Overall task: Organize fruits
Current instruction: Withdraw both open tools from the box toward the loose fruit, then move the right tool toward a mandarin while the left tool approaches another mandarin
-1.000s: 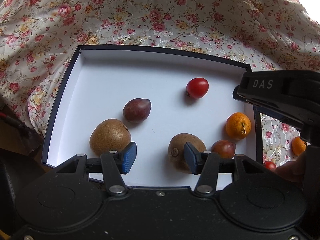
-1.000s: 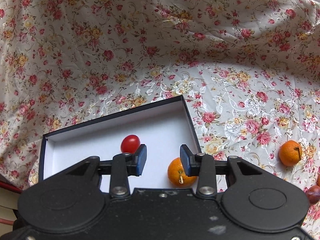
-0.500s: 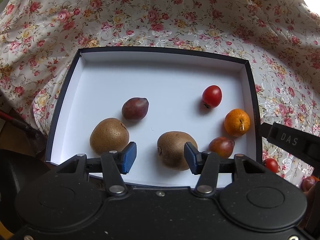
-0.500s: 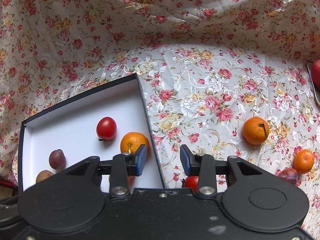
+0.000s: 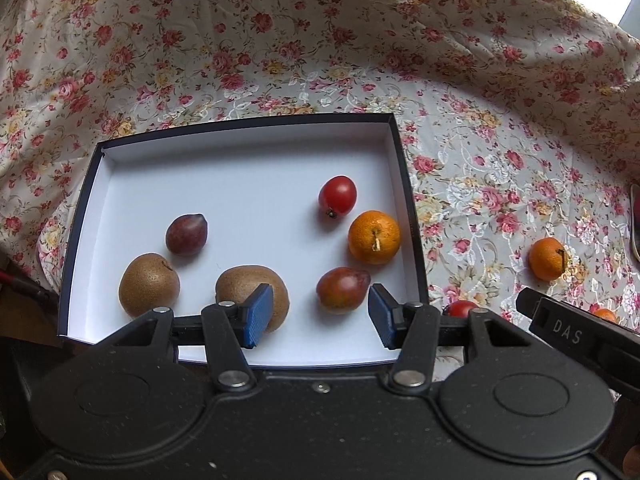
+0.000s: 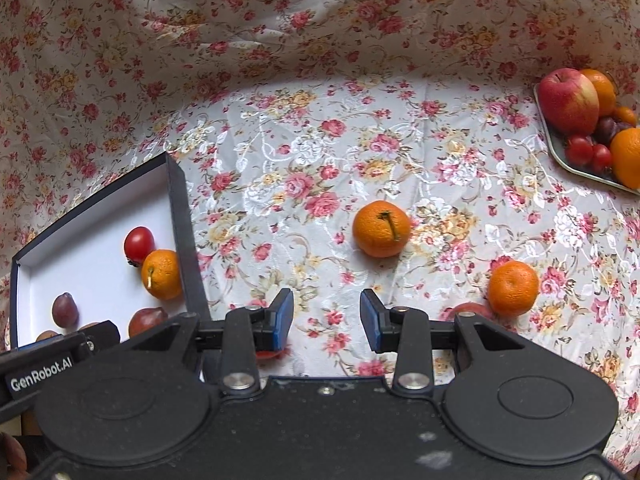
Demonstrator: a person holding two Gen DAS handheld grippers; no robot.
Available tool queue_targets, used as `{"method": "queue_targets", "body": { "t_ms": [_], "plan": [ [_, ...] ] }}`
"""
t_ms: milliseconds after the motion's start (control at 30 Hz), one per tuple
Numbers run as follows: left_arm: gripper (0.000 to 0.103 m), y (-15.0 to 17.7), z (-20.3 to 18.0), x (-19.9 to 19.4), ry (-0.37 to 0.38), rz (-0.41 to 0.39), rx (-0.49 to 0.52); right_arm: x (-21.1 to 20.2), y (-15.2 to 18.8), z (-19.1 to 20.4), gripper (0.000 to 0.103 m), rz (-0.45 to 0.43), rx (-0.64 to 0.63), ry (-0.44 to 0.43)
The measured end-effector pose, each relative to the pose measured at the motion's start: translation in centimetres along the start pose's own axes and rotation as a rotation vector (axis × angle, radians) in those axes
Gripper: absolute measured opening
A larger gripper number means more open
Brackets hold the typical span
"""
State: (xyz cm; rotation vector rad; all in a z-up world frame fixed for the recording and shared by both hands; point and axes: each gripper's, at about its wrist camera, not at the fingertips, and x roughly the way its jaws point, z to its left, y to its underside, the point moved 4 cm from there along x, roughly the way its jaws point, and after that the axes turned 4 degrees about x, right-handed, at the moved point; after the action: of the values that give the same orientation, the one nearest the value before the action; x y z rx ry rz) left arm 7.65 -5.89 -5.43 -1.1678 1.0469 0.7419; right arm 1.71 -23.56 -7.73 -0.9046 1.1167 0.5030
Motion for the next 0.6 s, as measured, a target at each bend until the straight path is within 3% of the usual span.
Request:
{"method": "queue_targets", "body": {
  "t_ms": [600],
  "plan": [
    [0.059, 1.1, -9.8, -0.3, 0.056, 0.024, 0.145, -2.3, -0.3, -11.6, 0.039, -0.003, 0.160, 0.090]
  ]
}}
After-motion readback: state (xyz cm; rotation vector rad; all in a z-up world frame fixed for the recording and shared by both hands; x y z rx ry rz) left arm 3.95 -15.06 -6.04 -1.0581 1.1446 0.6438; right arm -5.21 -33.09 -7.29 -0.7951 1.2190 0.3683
